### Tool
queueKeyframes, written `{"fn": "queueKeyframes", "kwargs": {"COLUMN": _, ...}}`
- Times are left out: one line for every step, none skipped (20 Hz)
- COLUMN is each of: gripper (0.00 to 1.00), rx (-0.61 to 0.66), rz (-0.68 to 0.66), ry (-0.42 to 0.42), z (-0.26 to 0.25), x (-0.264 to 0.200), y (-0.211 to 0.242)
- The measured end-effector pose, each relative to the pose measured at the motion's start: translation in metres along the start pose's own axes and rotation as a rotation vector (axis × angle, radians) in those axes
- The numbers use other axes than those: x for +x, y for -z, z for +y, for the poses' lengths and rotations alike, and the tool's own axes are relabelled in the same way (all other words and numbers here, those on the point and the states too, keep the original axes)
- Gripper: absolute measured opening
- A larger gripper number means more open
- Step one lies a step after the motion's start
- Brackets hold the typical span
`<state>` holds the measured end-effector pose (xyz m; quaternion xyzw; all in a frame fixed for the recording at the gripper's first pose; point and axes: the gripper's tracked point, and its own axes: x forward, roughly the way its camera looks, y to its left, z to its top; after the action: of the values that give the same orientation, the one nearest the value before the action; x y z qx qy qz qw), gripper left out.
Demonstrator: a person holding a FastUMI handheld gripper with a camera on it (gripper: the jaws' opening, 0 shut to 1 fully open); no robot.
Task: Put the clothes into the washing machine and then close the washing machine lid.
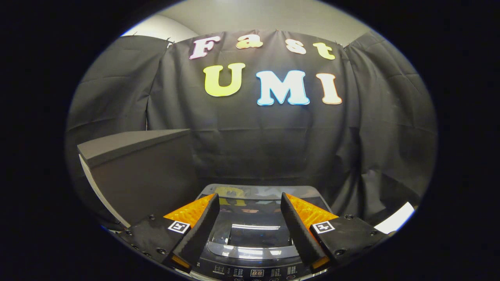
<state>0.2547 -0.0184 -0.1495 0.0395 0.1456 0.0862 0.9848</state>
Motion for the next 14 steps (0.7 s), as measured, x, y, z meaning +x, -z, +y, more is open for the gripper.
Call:
{"fn": "queueKeyframes", "kwargs": {"gripper": 0.98, "rx": 0.001, "rz": -0.017, "ry": 0.006, "z": -0.001, "x": -0.008, "y": -0.009}}
{"fn": "queueKeyframes", "kwargs": {"gripper": 0.98, "rx": 0.006, "rz": -0.035, "ry": 0.007, "z": -0.002, "x": -0.016, "y": -0.018}}
{"fn": "queueKeyframes", "kwargs": {"gripper": 0.98, "rx": 0.016, "rz": -0.049, "ry": 0.014, "z": -0.003, "x": -0.025, "y": -0.025}}
{"fn": "queueKeyframes", "kwargs": {"gripper": 0.98, "rx": 0.029, "rz": -0.055, "ry": 0.024, "z": -0.007, "x": -0.034, "y": -0.029}}
{"fn": "queueKeyframes", "kwargs": {"gripper": 0.98, "rx": 0.040, "rz": -0.063, "ry": 0.032, "z": -0.008, "x": -0.045, "y": -0.035}}
{"fn": "queueKeyframes", "kwargs": {"gripper": 0.98, "rx": 0.054, "rz": -0.081, "ry": 0.038, "z": -0.009, "x": -0.056, "y": -0.043}}
{"fn": "queueKeyframes", "kwargs": {"gripper": 0.98, "rx": 0.067, "rz": -0.100, "ry": 0.042, "z": -0.011, "x": -0.068, "y": -0.052}}
{"fn": "queueKeyframes", "kwargs": {"gripper": 0.98, "rx": 0.078, "rz": -0.121, "ry": 0.044, "z": -0.011, "x": -0.082, "y": -0.060}}
{"fn": "queueKeyframes", "kwargs": {"gripper": 0.98, "rx": 0.084, "rz": -0.141, "ry": 0.046, "z": -0.012, "x": -0.095, "y": -0.067}}
{"fn": "queueKeyframes", "kwargs": {"gripper": 0.98, "rx": 0.085, "rz": -0.159, "ry": 0.044, "z": -0.011, "x": -0.107, "y": -0.074}}
{"fn": "queueKeyframes", "kwargs": {"gripper": 0.98, "rx": 0.085, "rz": -0.175, "ry": 0.044, "z": -0.011, "x": -0.119, "y": -0.079}}
{"fn": "queueKeyframes", "kwargs": {"gripper": 0.97, "rx": 0.084, "rz": -0.188, "ry": 0.044, "z": -0.012, "x": -0.131, "y": -0.083}}
{"fn": "queueKeyframes", "kwargs": {"gripper": 0.97, "rx": 0.082, "rz": -0.194, "ry": 0.043, "z": -0.013, "x": -0.141, "y": -0.084}}
{"fn": "queueKeyframes", "kwargs": {"gripper": 0.97, "rx": 0.077, "rz": -0.198, "ry": 0.045, "z": -0.014, "x": -0.151, "y": -0.084}}
